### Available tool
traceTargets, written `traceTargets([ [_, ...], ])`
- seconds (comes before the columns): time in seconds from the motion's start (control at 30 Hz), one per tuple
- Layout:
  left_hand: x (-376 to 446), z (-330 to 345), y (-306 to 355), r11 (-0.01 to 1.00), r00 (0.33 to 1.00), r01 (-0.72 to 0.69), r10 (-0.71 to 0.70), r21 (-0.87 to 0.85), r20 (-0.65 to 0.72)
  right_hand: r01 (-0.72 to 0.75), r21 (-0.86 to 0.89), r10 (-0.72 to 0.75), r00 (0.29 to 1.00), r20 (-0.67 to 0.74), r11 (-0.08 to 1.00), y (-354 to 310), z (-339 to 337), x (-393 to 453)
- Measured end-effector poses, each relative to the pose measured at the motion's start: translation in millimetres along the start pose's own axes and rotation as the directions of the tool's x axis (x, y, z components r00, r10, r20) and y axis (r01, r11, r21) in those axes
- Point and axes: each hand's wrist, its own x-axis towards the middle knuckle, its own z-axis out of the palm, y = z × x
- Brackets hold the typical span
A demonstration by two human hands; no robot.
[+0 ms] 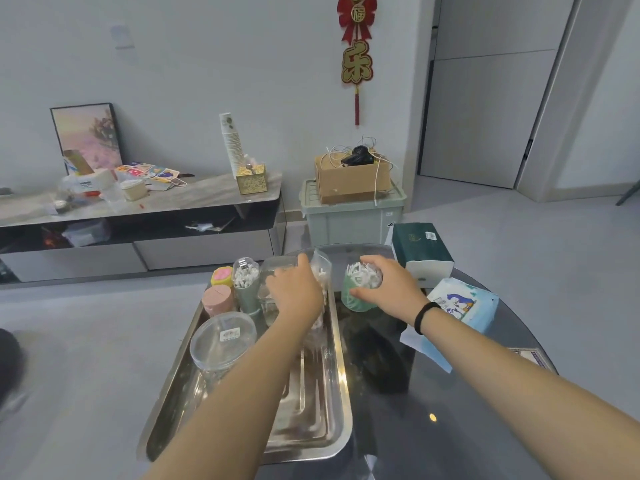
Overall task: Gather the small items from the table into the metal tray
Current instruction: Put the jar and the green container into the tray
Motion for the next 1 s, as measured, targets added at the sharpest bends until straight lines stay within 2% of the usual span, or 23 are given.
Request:
traceTargets([
  [0.17,11.9,1.6,8.8,0.998,0.998,-0.058,0.058,-0.023,-0.024,-0.008,0.033,0.008,1.0,-0.011,0.999,12.1,2.2,1.6],
  [0.3,19.0,6.1,1.7,0.992,0.993,-0.121,0.121,0.02,0.017,-0.025,0.047,0.026,1.0,-0.015,0.999,18.0,4.7,1.3],
  [0.5,12.6,4.2,-5.4,0.989,0.991,-0.122,0.126,-0.078,0.045,-0.028,0.053,0.03,0.999,-0.024,0.998,22.1,5.8,-1.7],
  [0.6,13.1,-3.6,-1.6,0.974,0.99,-0.132,0.138,-0.183,0.019,-0.041,0.062,0.046,0.996,-0.076,0.997,24.3,2.6,-7.7],
  [0.7,13.8,-8.6,13.1,0.954,0.975,-0.221,0.216,-0.203,-0.047,-0.081,0.077,0.091,0.987,-0.136,0.994,29.7,-2.6,-15.5],
  [0.77,13.9,-8.7,27.0,0.941,0.959,-0.285,0.282,-0.184,-0.044,-0.12,0.067,0.129,0.978,-0.164,0.991,35.7,-6.0,-19.7],
  [0.9,15.5,0.8,55.4,0.917,0.918,-0.372,0.387,-0.146,0.091,-0.173,0.09,0.188,0.962,-0.197,0.981,47.4,-10.7,-21.1],
  [1.0,19.4,15.2,68.8,0.889,0.85,-0.425,0.456,-0.169,0.262,-0.182,0.118,0.203,0.958,-0.201,0.976,51.1,-12.8,-18.2],
])
